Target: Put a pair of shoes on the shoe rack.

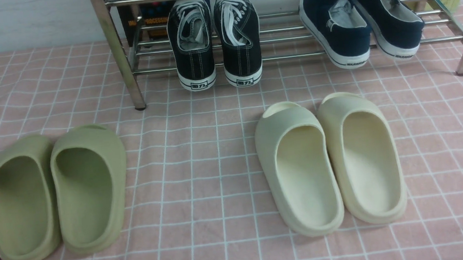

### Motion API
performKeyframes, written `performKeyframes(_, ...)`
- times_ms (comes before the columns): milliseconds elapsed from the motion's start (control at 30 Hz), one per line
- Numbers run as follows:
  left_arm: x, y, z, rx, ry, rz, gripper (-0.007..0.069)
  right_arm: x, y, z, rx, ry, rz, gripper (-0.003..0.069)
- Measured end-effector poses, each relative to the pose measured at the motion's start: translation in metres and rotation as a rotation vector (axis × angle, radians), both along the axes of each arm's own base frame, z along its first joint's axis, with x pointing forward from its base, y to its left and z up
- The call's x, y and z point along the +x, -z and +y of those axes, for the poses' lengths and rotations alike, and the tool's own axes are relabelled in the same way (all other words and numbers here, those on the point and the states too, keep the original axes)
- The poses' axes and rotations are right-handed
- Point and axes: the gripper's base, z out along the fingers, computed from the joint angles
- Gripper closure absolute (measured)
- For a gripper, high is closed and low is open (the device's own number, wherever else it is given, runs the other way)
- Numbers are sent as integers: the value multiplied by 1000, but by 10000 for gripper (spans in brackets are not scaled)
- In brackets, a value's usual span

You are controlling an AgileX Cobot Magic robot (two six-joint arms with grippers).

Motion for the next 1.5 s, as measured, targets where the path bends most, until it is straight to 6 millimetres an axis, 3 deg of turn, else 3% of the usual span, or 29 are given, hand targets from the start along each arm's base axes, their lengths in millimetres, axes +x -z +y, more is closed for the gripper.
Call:
performKeyframes(300,0,10,4,58,-42,91,591,0,0,0,1,0,0,421)
performKeyframes(500,4,14,0,55,-34,45,589,0,0,0,0,0,0,421)
performKeyframes(867,17,33,-12,90,-167,-428,588,0,0,0,0,0,0,421)
performKeyframes(1000,19,48,-12,107,-202,-468,588,0,0,0,0,0,0,421)
performKeyframes(1300,21,69,-7,109,-248,-261,588,0,0,0,0,0,0,421)
performKeyframes(1433,21,82,-7,151,-238,-130,588,0,0,0,0,0,0,421)
performKeyframes(1500,19,96,-8,182,-208,23,588,0,0,0,0,0,0,421)
